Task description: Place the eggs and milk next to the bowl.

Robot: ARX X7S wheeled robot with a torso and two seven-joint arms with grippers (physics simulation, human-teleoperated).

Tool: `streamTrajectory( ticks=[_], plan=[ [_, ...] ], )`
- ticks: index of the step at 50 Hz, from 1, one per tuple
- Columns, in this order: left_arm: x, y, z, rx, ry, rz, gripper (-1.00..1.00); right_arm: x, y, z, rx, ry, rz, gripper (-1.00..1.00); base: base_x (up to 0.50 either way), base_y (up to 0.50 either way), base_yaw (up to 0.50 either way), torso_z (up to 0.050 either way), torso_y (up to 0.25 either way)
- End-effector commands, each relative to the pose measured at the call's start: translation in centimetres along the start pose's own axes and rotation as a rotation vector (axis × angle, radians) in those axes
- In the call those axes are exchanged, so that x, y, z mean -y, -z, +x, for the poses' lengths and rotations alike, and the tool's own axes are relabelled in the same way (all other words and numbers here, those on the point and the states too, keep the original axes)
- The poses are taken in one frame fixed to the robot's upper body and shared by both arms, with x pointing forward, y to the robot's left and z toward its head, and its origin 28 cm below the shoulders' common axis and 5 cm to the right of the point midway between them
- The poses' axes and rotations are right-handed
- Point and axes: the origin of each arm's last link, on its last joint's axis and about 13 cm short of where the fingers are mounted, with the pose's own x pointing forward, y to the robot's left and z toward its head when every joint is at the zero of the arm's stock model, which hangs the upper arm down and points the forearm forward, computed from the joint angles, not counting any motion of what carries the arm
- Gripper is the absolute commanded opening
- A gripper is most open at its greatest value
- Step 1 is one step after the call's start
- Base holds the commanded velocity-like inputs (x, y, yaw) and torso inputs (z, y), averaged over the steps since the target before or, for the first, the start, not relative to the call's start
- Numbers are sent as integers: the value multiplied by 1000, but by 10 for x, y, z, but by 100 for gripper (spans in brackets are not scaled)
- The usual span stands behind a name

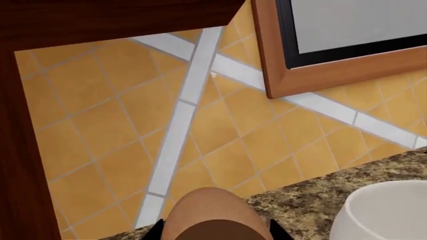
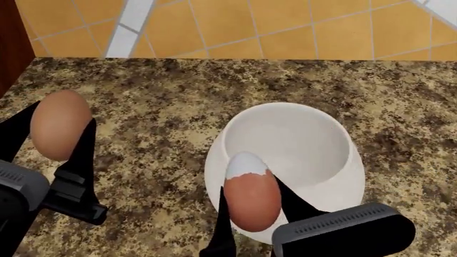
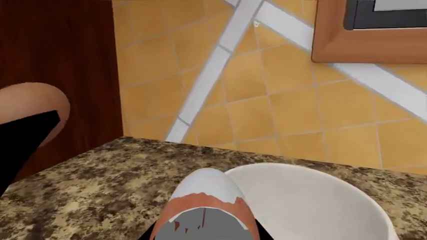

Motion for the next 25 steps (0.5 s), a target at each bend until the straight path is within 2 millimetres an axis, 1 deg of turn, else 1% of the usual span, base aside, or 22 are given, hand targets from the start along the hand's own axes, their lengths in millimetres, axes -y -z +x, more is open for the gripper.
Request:
streamTrajectory(
  ticks=[1, 8, 25],
  plan=[
    [-3, 0, 5, 37, -41, -21, -100, -8, 0, -6, -19, -58, 48, -100, 0, 0, 0, 0, 0],
    [-4, 0, 2, 43, -49, -22, -100, -14, 4, -6, -39, -87, 113, -100, 0, 0, 0, 0, 0],
    [-5, 0, -1, 52, -60, -24, -100, -18, 14, -3, -76, -109, 129, -100, 0, 0, 0, 0, 0]
  ],
)
